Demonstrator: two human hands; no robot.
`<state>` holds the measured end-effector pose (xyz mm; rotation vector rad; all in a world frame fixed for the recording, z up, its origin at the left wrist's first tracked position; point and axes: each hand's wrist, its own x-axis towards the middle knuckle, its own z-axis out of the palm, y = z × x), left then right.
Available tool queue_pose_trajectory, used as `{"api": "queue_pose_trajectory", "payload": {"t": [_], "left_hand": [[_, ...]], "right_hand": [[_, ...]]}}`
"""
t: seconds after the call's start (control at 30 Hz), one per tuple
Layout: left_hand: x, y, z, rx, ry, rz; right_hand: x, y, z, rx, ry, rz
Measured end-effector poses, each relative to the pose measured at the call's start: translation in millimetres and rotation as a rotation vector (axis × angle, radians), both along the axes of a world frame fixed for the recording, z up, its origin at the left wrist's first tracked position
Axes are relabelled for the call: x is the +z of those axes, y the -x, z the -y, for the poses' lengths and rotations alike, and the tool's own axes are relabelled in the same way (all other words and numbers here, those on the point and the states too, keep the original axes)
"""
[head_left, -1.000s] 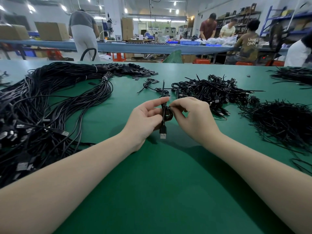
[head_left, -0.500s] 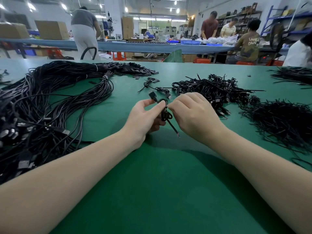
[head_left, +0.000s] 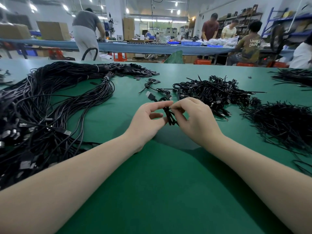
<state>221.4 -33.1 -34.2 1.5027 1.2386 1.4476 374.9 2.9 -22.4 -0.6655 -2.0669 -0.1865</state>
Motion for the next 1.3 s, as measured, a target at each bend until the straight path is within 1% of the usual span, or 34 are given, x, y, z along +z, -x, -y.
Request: {"api": "queue_pose_trajectory", "payload": {"t": [0.1,0.2,0.27,0.4,0.47,0.5,0.53,0.6,0.63,0.67,0.7,0.77,0.8,0.87,0.93,0.97,1.0,1.03,1.07,1.13,1.2,1.27,1.3], "left_hand": [[0,1,1,0.079,-0.036,-0.142],[0,-1,3,0.164,-0.057,-0.243],[0,-3,5,0.248,-0.032,-0.312],[2,-7,6,0.343,0.016,-0.459],[4,-5,4,0.333,0.069,-0.491],[6,-6,4,0.288,0.088,-0.475],[8,-8,5,0.243,0.120,-0.418],[22,-12,12,0.189,0.262,-0.261],[30,-11,13,0.155,0.316,-0.231],[40,-6,15,0.086,0.356,-0.277],[53,4,15,-0.002,0.397,-0.384],[85,31,14,-0.118,0.489,-0.619],[100,45,10,-0.099,0.512,-0.713],[115,77,-13,0.076,0.486,-0.950],[110,109,-43,0.354,0.457,-1.288],[100,125,-55,0.478,0.477,-1.385],[90,141,-65,0.570,0.532,-1.421],[81,156,-72,0.620,0.608,-1.424],[72,170,-79,0.629,0.684,-1.395],[57,192,-95,0.583,0.802,-1.288],[46,202,-111,0.566,0.824,-1.255],[43,208,-126,0.563,0.787,-1.318],[45,209,-132,0.530,0.800,-1.344]], "right_hand": [[0,-2,-4,0.009,0.024,-0.034],[0,-1,-5,0.020,0.109,-0.078],[2,0,-5,0.034,0.166,-0.090],[14,-4,-12,0.080,0.414,-0.126],[17,-7,-14,0.095,0.493,-0.106],[17,-8,-13,0.096,0.498,-0.089],[16,-7,-12,0.090,0.468,-0.074],[14,-3,-7,0.065,0.278,-0.045],[12,-2,-5,0.060,0.164,-0.043],[10,-2,-4,0.062,0.081,-0.055],[7,-2,-4,0.060,0.044,-0.069],[1,-5,-5,0.042,0.082,-0.078],[-2,-5,-6,0.028,0.144,-0.066],[-6,-5,-9,0.009,0.290,-0.025],[-8,-4,-12,-0.007,0.367,-0.004],[-9,-5,-13,-0.012,0.386,0.001],[-9,-4,-14,-0.017,0.405,0.012],[-10,-4,-15,-0.023,0.428,0.028],[-10,-4,-15,-0.032,0.446,0.044],[-11,-3,-16,-0.054,0.461,0.070],[-12,-3,-18,-0.074,0.480,0.092],[-12,-2,-19,-0.083,0.507,0.109],[-12,-3,-20,-0.087,0.519,0.111]]}}
